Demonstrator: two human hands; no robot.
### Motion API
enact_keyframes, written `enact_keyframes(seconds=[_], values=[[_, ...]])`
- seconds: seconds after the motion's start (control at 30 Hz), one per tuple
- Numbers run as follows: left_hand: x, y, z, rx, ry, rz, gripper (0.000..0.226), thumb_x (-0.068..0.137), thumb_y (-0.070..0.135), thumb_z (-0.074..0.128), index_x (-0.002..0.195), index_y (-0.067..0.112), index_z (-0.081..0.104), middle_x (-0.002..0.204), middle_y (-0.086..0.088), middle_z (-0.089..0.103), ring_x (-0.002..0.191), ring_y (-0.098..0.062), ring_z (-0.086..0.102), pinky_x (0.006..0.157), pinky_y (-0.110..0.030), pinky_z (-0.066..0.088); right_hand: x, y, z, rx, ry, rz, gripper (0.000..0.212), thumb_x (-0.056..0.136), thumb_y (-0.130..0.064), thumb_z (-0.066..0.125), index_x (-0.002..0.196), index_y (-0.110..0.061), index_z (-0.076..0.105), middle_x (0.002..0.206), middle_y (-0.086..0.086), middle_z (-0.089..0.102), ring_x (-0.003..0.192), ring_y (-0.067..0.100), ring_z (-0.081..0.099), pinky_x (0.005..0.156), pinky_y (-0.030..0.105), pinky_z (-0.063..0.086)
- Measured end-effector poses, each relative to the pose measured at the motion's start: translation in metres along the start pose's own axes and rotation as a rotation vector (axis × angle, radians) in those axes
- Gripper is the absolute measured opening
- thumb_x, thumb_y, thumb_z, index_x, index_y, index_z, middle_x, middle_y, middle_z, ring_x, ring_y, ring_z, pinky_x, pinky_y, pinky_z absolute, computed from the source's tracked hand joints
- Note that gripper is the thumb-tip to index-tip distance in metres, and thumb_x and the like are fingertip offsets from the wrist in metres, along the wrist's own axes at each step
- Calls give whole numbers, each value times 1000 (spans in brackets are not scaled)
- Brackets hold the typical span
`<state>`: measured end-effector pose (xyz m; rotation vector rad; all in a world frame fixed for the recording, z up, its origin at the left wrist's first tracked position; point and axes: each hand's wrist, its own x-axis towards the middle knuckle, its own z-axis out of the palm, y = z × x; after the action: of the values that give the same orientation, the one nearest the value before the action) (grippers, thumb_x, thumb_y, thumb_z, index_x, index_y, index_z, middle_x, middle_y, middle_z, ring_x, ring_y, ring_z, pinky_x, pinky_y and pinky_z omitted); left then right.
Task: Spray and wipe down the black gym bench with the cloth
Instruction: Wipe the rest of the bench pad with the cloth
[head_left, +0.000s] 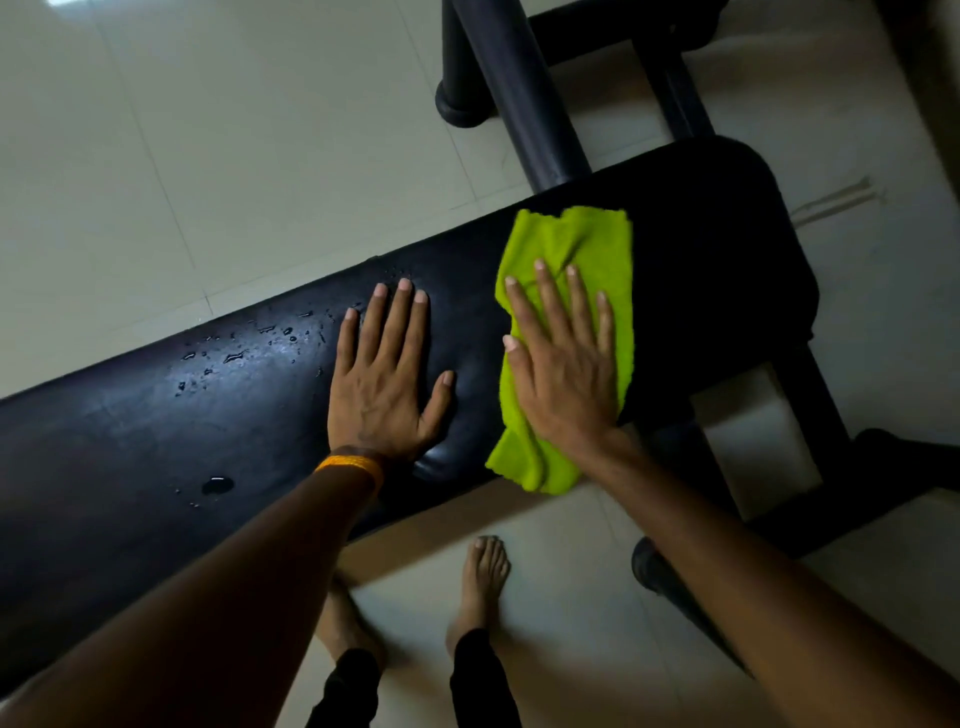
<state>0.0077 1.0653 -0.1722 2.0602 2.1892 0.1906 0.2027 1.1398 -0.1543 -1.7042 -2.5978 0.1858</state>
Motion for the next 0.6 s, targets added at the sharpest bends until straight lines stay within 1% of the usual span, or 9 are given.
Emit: enact_keyframes(seconds=[0.07, 0.1, 0.2, 0.27, 0.33, 0.4, 0.53, 0.57, 0.6], values=[[-1, 0, 0, 3, -1, 0, 78, 98, 53, 32, 161, 9, 18, 170, -11, 13, 158, -28, 7, 128, -49, 7, 15, 36, -6, -5, -14, -179, 58, 104, -52, 33, 159, -34, 26, 169, 1, 19, 156, 28, 14, 124, 51, 15], [0, 0, 0, 8, -8, -1, 79, 98, 53, 31, 161, 9, 16, 170, -11, 12, 158, -28, 5, 128, -49, 6, 24, 53, -7, -20, 2, -143, 60, 103, -55, 33, 159, -34, 26, 169, 2, 19, 156, 30, 15, 124, 52, 15], [1, 1, -1, 12, -25, -6, 79, 99, 54, 29, 162, 9, 13, 171, -11, 8, 158, -27, 2, 128, -49, 4, 35, 61, -6, -3, 108, 341, 64, 101, -58, 32, 159, -31, 26, 169, 6, 18, 156, 32, 15, 125, 53, 13], [0, 0, -2, 4, -26, -6, 79, 99, 54, 29, 162, 8, 14, 171, -11, 8, 158, -27, 2, 128, -50, 6, 26, 20, -1, -4, 174, 530, 63, 102, -54, 31, 159, -28, 27, 168, 7, 20, 155, 33, 15, 124, 56, 14], [-1, 0, -3, -12, -21, -8, 79, 99, 53, 30, 161, 7, 15, 170, -12, 9, 158, -27, 3, 128, -51, 7, 6, -21, 4, -8, 142, 444, 63, 102, -51, 29, 160, -26, 25, 168, 7, 18, 156, 33, 14, 124, 57, 11], [-1, 0, -6, -49, -18, -6, 79, 100, 53, 31, 161, 6, 15, 170, -12, 9, 158, -27, 3, 128, -50, 7, -14, -37, 9, -44, 51, 224, 63, 103, -50, 27, 161, -26, 20, 169, 5, 14, 156, 32, 10, 125, 56, 8], [-22, -13, -11, -133, 7, -33, 77, 101, 49, 37, 161, 6, 15, 170, -12, 10, 158, -29, 5, 128, -49, 8, 5, 5, -1, -84, -66, -150, 68, 100, -59, 28, 161, -30, 17, 170, 3, 12, 157, 30, 9, 125, 54, 11], [-32, -17, -12, -125, 20, -71, 77, 100, 48, 38, 161, 6, 15, 170, -12, 10, 158, -30, 5, 128, -49, 8, 17, 15, -2, -93, -59, -128, 69, 99, -60, 28, 161, -31, 17, 170, 3, 12, 157, 30, 9, 125, 54, 11], [-40, -22, -12, -115, 28, -122, 78, 100, 48, 38, 161, 6, 15, 170, -12, 10, 158, -31, 5, 128, -49, 8, 29, 19, -2, -82, -21, -26, 70, 99, -61, 28, 161, -30, 17, 170, 4, 12, 157, 31, 9, 125, 54, 10]])
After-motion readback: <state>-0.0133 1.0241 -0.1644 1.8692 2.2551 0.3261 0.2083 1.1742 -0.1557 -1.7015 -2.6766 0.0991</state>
